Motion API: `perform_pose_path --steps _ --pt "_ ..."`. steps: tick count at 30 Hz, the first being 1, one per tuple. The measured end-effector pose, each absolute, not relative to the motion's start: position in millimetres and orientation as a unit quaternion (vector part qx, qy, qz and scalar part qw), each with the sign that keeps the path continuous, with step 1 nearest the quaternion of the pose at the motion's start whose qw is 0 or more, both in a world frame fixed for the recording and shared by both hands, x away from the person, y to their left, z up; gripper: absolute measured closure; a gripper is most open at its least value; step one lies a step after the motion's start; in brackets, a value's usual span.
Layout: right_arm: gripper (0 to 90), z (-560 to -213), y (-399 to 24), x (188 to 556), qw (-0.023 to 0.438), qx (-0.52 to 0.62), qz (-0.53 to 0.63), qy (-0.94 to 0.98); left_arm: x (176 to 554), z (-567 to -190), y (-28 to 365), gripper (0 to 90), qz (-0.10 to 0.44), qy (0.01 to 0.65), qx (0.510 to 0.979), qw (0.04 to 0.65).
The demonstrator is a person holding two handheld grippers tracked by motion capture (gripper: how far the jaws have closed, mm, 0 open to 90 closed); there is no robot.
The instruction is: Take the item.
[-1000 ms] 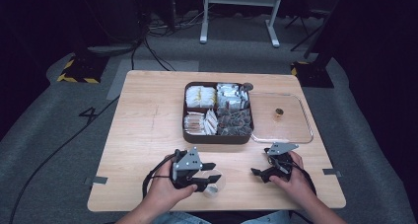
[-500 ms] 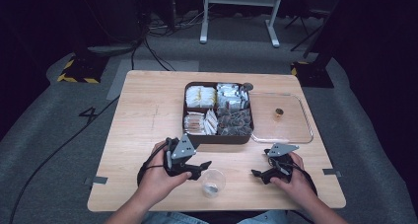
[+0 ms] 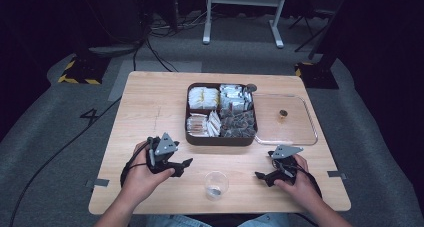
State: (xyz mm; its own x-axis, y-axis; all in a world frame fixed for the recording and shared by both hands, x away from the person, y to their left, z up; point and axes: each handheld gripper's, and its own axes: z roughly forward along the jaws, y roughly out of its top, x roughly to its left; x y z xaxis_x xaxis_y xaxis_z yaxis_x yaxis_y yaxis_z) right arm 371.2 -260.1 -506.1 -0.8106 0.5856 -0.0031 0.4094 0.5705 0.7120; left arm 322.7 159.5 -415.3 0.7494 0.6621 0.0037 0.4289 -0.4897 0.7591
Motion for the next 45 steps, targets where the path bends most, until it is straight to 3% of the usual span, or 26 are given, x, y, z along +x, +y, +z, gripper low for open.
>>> perform_pose_path --steps 9,34,45 --pt "0.6 -506 -260 371 0.120 0.283 0.367 0.878 322 -431 184 28.9 0.169 0.340 0.849 0.368" --pt "0.7 -506 -260 371 0.120 0.283 0.367 0.878 322 -494 226 28.8 0.132 0.409 0.850 0.304" --pt "0.7 -506 -260 371 0.120 0.283 0.367 0.878 323 -504 235 14.3 0.153 0.398 0.839 0.338"
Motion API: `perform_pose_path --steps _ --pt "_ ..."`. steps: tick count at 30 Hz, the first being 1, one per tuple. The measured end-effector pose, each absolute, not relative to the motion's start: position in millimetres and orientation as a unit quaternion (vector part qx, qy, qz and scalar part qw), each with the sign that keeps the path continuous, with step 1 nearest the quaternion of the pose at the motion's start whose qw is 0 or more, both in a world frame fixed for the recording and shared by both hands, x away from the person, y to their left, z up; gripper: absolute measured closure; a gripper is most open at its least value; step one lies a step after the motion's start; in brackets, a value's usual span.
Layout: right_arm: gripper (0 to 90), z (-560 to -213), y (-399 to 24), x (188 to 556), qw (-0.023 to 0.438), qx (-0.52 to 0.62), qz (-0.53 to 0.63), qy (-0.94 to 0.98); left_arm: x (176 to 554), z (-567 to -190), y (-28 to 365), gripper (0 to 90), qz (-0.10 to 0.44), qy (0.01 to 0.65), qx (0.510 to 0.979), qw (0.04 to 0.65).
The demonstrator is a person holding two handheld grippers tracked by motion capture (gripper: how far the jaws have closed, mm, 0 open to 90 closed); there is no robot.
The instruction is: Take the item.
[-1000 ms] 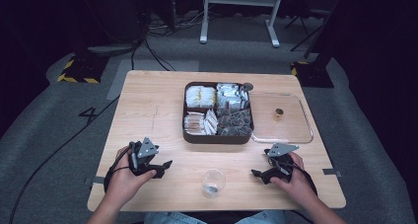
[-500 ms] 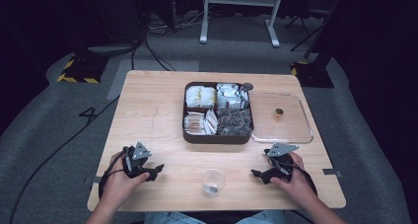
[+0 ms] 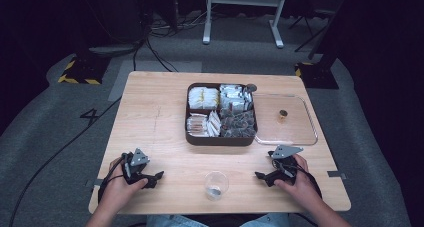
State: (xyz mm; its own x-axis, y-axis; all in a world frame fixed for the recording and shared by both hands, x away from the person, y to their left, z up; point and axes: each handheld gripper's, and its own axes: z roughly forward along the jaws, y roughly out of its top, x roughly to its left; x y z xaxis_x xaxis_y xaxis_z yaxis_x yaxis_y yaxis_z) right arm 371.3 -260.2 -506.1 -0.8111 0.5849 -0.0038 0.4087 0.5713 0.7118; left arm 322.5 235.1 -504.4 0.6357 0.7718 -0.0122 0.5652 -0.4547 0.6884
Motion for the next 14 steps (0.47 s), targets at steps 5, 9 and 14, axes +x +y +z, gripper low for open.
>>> perform_pose_path --steps 5,9,14 --pt "0.6 -506.1 -260.2 371.2 0.121 0.283 0.366 0.878 322.4 -504.5 235.1 14.1 0.153 0.399 0.839 0.337" --pt "0.6 -506.1 -260.1 371.2 0.120 0.283 0.366 0.878 322.4 -504.5 235.1 14.1 0.153 0.399 0.839 0.337" --pt "0.3 -506.0 -260.0 371.2 0.121 0.284 0.366 0.878 322.2 -504.4 234.9 13.8 0.154 0.401 0.838 0.337"
